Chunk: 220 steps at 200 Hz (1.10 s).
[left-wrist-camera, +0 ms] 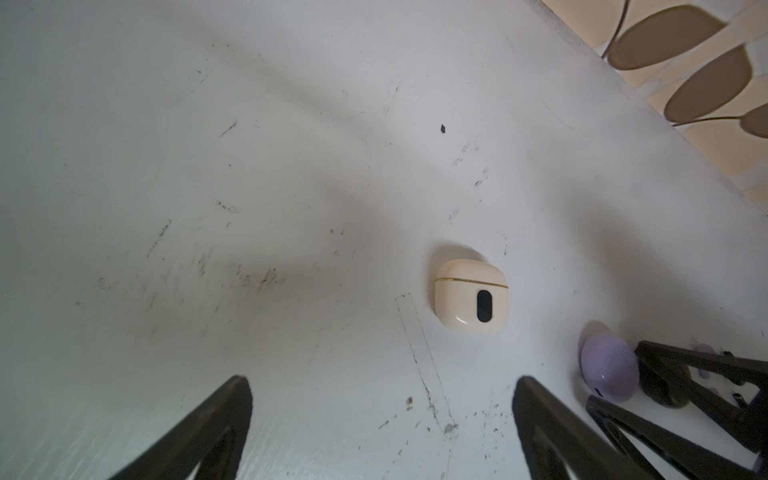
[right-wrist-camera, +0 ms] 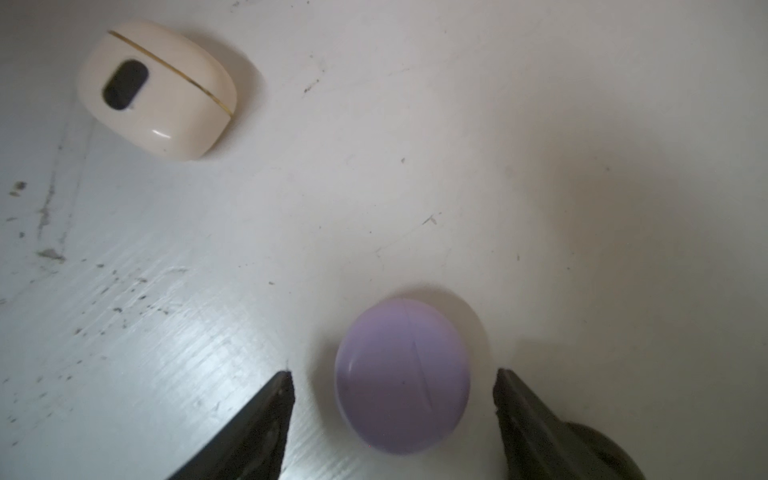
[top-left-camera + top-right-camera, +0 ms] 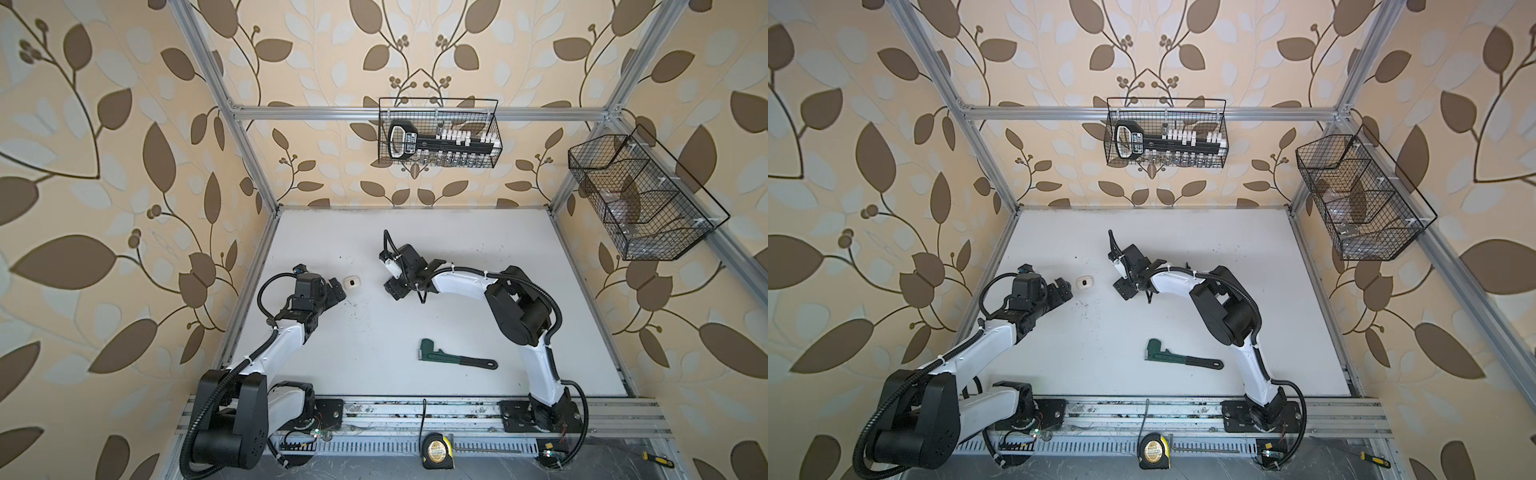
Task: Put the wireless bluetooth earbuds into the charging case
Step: 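Close the right gripper on the lilac round case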
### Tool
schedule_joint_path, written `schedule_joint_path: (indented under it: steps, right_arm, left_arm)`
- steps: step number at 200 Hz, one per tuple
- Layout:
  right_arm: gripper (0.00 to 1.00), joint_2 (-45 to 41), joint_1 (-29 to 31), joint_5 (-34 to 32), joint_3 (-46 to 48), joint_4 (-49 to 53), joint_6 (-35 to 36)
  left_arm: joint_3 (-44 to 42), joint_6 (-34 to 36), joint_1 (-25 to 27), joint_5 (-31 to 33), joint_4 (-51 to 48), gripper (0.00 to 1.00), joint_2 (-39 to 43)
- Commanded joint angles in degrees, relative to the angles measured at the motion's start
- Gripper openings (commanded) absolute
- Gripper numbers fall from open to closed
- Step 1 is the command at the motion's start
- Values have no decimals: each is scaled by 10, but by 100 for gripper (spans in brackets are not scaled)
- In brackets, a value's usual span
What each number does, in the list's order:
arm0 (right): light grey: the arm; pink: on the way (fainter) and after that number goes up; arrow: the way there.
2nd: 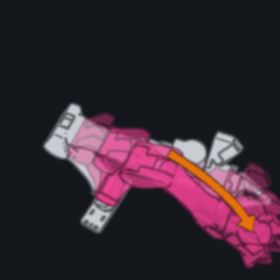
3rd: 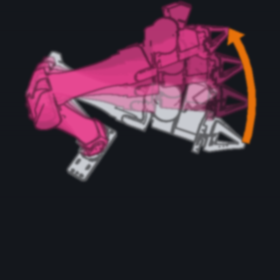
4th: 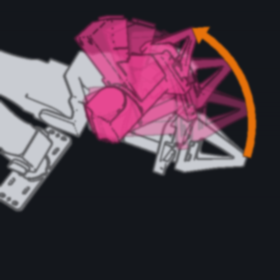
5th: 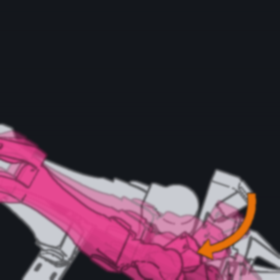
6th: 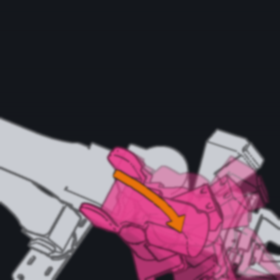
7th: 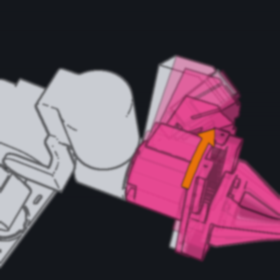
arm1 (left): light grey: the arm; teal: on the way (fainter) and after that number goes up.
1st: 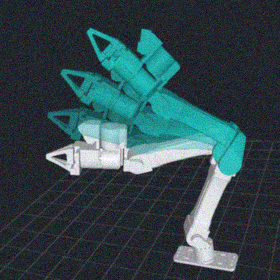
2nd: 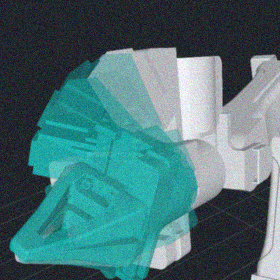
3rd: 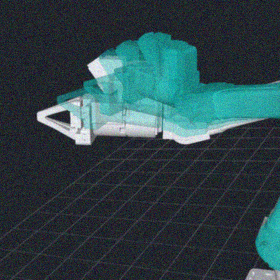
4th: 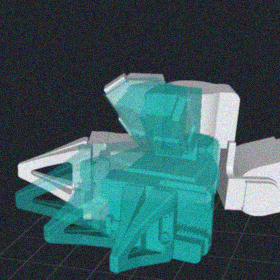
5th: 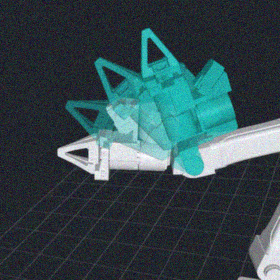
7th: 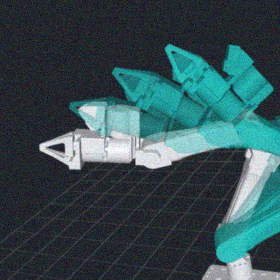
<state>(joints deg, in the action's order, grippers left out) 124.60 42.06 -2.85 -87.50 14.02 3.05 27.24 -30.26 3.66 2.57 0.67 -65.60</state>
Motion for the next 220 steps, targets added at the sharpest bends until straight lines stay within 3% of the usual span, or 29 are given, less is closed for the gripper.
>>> schedule_joint_path:
  steps: [1,26,89,137,220]
  right_arm:
    - [80,24,3,-17,-24,34,6]
    - [78,26,4,-14,-21,31,11]
    - [59,-2,15,3,12,11,30]
    - [62,-23,18,1,31,6,33]
    - [64,30,1,-1,-11,21,27]
  left_arm:
    - [-5,8,-4,19,21,99,17]
    - [-11,9,-4,14,30,99,21]
    - [-10,10,-4,11,34,99,16]
    - [-9,9,-4,11,34,99,13]
    - [-2,9,-4,11,37,99,-1]
